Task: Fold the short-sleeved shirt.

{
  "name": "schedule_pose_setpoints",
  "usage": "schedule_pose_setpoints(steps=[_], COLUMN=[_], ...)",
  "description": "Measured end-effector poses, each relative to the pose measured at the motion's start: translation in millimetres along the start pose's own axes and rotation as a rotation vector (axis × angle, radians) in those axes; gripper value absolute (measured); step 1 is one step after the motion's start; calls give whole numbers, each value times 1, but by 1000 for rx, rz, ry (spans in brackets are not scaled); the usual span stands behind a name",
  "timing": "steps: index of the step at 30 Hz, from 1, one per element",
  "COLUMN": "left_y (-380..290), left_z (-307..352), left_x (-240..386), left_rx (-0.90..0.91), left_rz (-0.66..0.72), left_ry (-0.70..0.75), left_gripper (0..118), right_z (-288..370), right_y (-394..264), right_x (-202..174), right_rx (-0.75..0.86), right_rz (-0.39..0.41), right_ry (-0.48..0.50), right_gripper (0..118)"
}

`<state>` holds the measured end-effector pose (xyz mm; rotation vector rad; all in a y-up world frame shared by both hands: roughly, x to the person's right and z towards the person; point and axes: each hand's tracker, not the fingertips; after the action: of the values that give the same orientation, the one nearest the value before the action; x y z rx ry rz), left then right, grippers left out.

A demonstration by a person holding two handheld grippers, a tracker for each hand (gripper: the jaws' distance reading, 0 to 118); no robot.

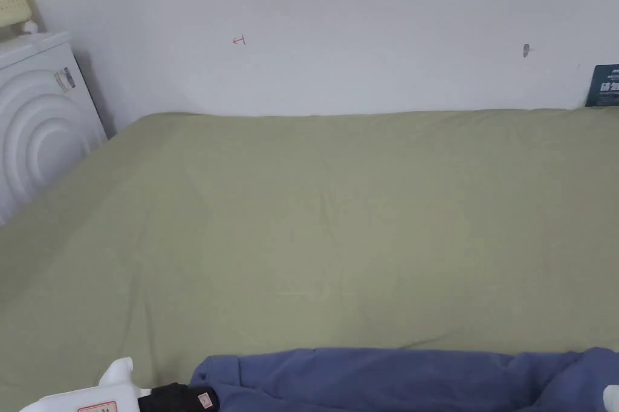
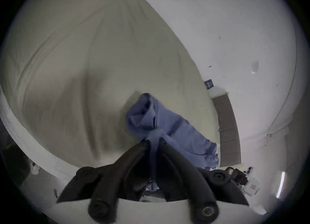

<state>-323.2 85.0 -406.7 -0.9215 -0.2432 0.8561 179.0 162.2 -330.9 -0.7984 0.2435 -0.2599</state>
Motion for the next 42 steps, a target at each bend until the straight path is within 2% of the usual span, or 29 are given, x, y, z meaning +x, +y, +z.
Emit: schedule_pose_setpoints(steps=[4,7,10,15,22,24,27,28,31,34,36,37,38,39,40,42], left_y=[11,7,-10,-46,-83,-87,-86,-83,-68,-57,-54,-56,-60,-69,-79,-95], left_z=[22,25,9,-60,-149,-170,-175,-168,-139,-131,-140,-148,-156,-168,-170,-187], left_x=[40,93,146,200,217,216,211,210,201,183,168,161,158,160,160,157], left_rx=[60,34,-29,-152,-277,-347,-342,-307,-254,-206,-209,-226,-233,-227,-198,-275], left_rz=[-266,-479,-602,-642,-601,-599,-603,-590,-495,-436,-342,-290,-268,-294,-336,-361], left_ry=[39,-12,-66,-109,-105,-58,21,5,-145,-228,-232,-234,-234,-178,-96,-86], left_gripper=[5,5,5,5,6,18,61,69,71,74,71,55,6,0,0,0], right_z=[13,23,31,47,63,65,65,64,62,54,51,51,52,54,56,61], right_y=[-4,-5,-4,-3,-4,-2,1,2,2,1,-1,-3,-4,-6,-8,-9], right_x=[7,12,17,21,35,38,39,40,40,39,37,36,36,36,36,35], right_rx=[8,29,49,90,120,119,123,121,122,98,85,81,78,77,78,84], right_rz=[-8,-26,-39,-50,-39,-44,-42,-37,-26,-18,-11,-12,-16,-21,-26,-27], right_ry=[-3,-14,-22,-14,-49,-53,-53,-51,-45,-32,-31,-29,-24,-17,-13,-17], right_gripper=[1,1,1,1,1,1,1,1,1,1,1,1,1,1,1,1])
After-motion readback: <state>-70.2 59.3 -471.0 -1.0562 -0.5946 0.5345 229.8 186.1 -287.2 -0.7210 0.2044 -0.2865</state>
